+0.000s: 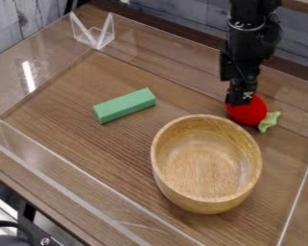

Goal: Move the red object to the right side of the table

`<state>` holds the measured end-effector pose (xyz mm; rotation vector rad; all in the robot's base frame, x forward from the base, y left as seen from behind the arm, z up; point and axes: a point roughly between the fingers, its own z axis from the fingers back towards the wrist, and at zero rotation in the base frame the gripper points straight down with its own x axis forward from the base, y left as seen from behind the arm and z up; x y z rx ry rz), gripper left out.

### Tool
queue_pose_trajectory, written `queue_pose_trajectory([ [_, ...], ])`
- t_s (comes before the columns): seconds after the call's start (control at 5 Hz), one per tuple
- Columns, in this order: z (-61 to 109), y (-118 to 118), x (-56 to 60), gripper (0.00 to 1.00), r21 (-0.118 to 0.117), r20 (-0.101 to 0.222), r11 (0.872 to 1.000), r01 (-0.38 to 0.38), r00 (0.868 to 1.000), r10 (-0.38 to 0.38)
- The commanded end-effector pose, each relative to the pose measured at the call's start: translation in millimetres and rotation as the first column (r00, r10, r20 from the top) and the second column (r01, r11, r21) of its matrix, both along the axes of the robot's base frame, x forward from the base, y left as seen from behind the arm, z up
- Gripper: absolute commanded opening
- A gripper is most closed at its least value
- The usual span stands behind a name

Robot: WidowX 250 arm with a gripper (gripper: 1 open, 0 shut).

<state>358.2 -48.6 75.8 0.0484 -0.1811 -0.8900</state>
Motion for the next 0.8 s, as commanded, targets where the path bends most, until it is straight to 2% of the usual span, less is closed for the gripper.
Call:
queue_pose_trajectory([
  [0.0, 32.7, 1.6, 5.4, 1.0, -0.019, 0.1, 1.0, -0.004, 0.995, 0.006],
  [0.6, 30.7, 0.4, 6.2, 1.0, -0.03, 0.113, 1.0, 0.002, 0.994, 0.001],
])
